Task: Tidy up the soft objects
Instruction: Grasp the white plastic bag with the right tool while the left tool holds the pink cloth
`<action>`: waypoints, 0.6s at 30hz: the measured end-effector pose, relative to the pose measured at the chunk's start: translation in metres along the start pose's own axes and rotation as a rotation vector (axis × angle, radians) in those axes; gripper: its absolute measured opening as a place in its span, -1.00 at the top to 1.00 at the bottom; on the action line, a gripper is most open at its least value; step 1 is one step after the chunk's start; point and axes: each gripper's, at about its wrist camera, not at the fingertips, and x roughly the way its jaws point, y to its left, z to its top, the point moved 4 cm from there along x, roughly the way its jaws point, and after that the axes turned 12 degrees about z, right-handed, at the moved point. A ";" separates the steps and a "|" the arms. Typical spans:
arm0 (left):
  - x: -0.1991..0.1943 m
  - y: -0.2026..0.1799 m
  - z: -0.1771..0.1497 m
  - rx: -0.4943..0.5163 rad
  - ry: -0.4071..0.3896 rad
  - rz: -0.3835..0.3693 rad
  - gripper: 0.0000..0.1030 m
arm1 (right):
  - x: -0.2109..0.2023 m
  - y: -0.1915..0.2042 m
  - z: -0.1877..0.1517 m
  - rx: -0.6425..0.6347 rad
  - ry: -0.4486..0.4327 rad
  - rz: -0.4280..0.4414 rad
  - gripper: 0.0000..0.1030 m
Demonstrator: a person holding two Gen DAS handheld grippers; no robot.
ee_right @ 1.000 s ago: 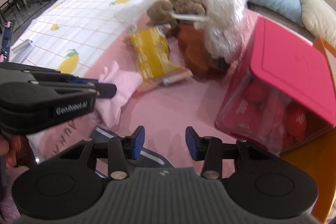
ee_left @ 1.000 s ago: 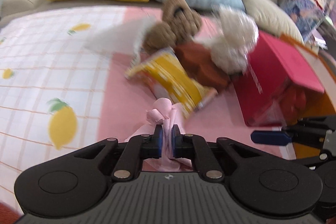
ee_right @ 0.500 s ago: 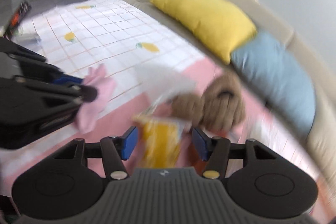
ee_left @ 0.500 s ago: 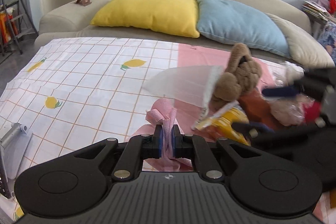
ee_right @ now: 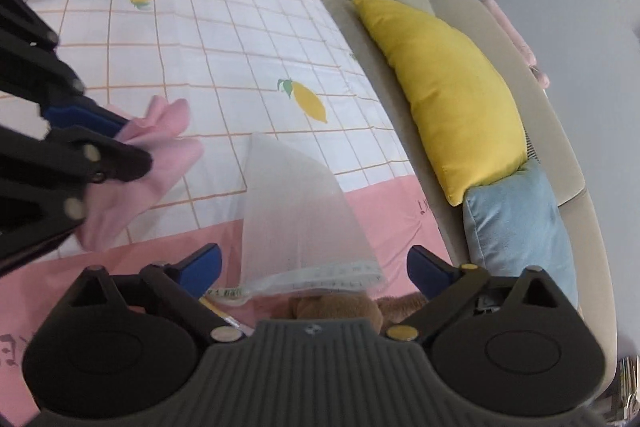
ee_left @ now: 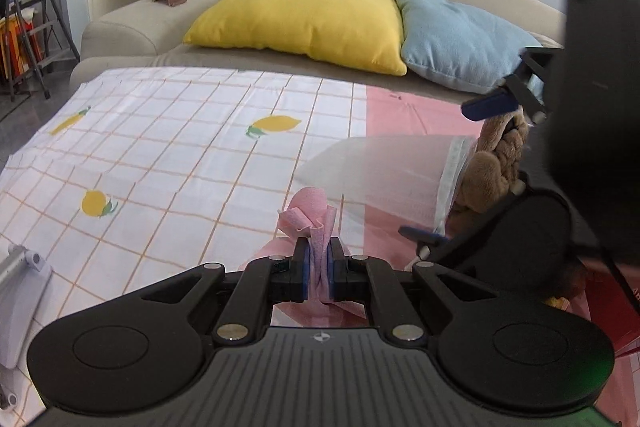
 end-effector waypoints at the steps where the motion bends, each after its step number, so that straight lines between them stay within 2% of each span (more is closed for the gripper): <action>1: 0.000 0.000 0.000 0.000 0.003 -0.001 0.82 | 0.004 -0.001 0.001 0.001 0.010 0.004 -0.88; 3: -0.001 0.000 -0.001 -0.002 0.003 -0.005 0.82 | 0.012 -0.005 0.003 0.018 0.031 0.019 -0.81; 4: -0.002 0.000 -0.001 -0.001 0.003 -0.007 0.82 | 0.016 -0.007 0.004 0.035 0.044 0.036 -0.63; 5: -0.002 -0.001 -0.001 0.002 0.004 -0.009 0.82 | 0.019 -0.010 0.005 0.054 0.057 0.052 -0.32; 6: -0.003 -0.002 -0.001 0.006 0.004 -0.012 0.82 | 0.022 -0.012 0.005 0.073 0.076 0.064 -0.18; 8: -0.004 -0.003 -0.002 0.014 0.004 -0.015 0.82 | 0.025 -0.015 0.005 0.111 0.107 0.070 0.53; 9: -0.005 -0.003 -0.002 0.016 0.004 -0.016 0.82 | 0.024 -0.017 0.005 0.122 0.105 0.067 0.67; 11: -0.006 -0.004 -0.001 0.019 0.003 -0.016 0.82 | 0.015 -0.016 0.003 0.144 0.074 0.077 0.87; 12: -0.006 -0.005 -0.001 0.021 0.003 -0.017 0.82 | 0.010 -0.016 0.002 0.149 0.060 0.078 0.91; 18: -0.007 -0.008 -0.003 0.038 0.002 -0.021 0.82 | -0.039 -0.011 -0.005 0.209 -0.047 0.069 0.95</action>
